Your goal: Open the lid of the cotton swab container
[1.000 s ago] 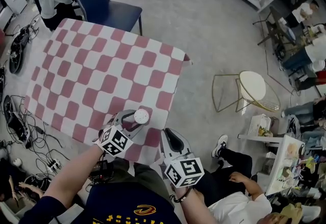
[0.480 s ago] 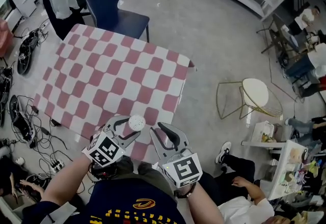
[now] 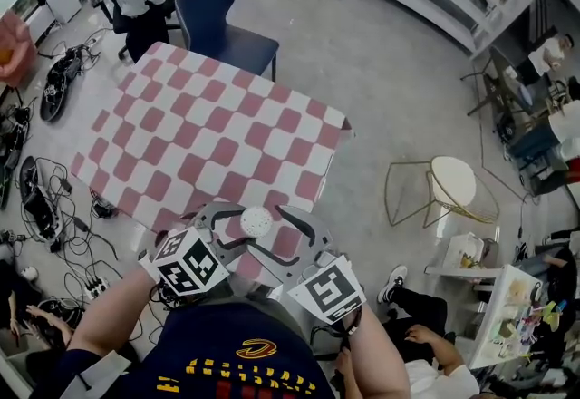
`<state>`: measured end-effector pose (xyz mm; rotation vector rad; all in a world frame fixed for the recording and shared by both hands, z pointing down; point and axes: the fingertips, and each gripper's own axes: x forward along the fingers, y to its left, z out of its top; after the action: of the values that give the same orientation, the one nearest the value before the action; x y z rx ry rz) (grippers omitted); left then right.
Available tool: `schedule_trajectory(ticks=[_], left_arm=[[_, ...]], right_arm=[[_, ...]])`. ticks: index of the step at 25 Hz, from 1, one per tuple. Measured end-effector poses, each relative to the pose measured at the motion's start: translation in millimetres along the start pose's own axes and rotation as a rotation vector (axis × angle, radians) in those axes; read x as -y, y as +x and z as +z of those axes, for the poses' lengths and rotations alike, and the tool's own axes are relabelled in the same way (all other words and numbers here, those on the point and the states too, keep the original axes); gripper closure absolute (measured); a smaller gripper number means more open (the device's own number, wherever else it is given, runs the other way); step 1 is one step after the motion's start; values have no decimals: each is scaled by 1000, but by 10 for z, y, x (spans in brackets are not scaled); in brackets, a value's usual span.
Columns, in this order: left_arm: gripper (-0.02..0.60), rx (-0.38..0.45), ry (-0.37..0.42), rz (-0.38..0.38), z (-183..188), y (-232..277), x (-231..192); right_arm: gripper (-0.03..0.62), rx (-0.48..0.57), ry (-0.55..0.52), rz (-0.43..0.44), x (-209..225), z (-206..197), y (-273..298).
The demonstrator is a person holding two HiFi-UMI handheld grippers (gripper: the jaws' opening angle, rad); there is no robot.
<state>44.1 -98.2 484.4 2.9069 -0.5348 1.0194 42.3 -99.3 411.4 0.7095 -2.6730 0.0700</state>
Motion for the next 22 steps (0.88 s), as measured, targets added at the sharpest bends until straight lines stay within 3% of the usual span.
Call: schedule_trajectory(ticks=[9,18,22], left_arm=[[359,24,27,-24,48,-65,81],[359,33,52,-47,46,-78,111],[360,30,71,-49,25,-77,95]], right_arm=[[306,-43,-26,43,-55,-52,49],[309,-35,23,89,-85,-60,67],[345,-39,41,108,-106,-78,85]])
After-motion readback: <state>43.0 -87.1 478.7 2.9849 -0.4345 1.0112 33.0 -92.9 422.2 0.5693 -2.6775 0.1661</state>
